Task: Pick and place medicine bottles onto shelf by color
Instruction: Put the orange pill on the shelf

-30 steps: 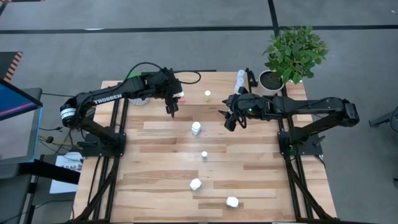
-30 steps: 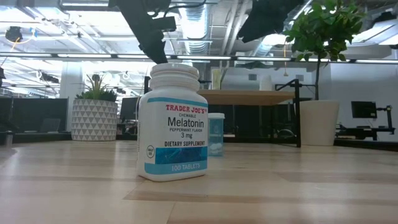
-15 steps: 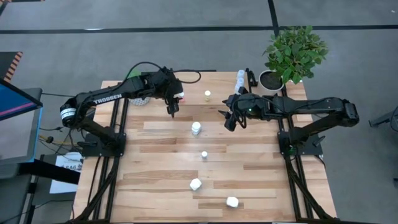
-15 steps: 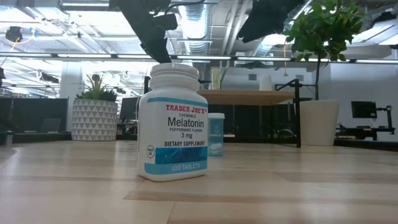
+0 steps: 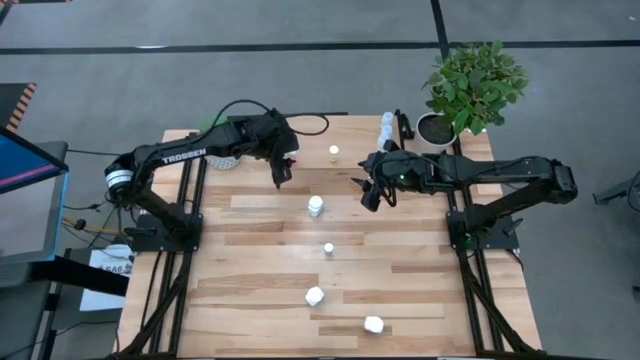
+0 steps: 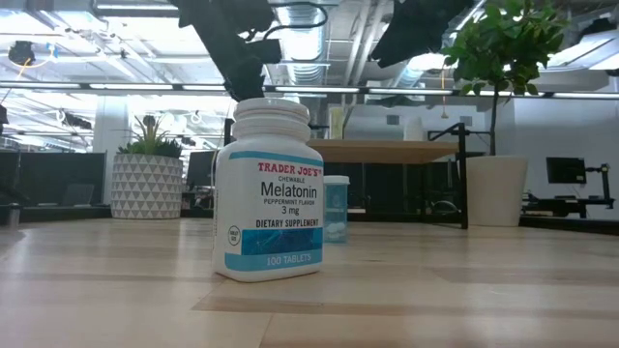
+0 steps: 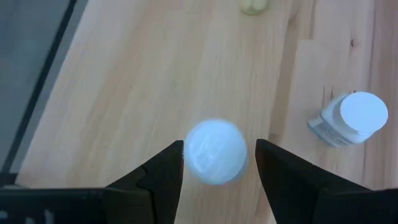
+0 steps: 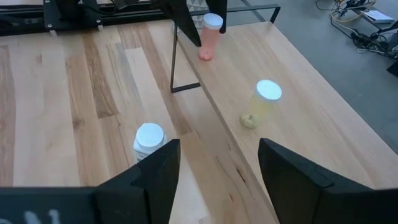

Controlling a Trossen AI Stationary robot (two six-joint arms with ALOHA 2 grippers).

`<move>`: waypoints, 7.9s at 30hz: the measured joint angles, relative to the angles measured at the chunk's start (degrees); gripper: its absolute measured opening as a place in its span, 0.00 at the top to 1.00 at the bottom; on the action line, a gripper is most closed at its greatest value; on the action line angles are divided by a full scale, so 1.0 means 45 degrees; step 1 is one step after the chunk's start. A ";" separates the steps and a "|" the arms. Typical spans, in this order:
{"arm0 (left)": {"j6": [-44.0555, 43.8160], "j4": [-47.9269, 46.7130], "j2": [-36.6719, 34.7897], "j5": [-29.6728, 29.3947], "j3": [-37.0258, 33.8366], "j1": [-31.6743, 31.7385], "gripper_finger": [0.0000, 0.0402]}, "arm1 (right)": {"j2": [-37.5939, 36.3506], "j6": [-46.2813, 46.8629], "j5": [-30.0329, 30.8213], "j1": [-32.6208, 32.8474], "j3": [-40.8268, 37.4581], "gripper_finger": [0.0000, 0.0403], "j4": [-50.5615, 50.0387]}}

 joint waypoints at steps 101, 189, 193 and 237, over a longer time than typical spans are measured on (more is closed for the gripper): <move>-0.0180 0.2283 0.2446 0.1262 0.1943 -0.0575 0.82 | 0.0005 0.0650 -0.0026 0.0151 -0.0005 0.41 -0.0441; 0.0410 0.1262 0.3068 0.0232 0.2779 -0.0681 0.73 | 0.0005 0.1223 -0.0034 0.0189 -0.0005 0.41 -0.1097; 0.0377 0.1177 0.3073 -0.0535 0.2715 -0.0699 0.73 | 0.0005 0.1219 -0.0034 0.0294 -0.0005 0.41 -0.1102; -0.0335 0.1474 0.3073 -0.0081 0.2705 -0.0724 0.73 | 0.0005 0.1204 -0.0034 0.0340 -0.0005 0.41 -0.1121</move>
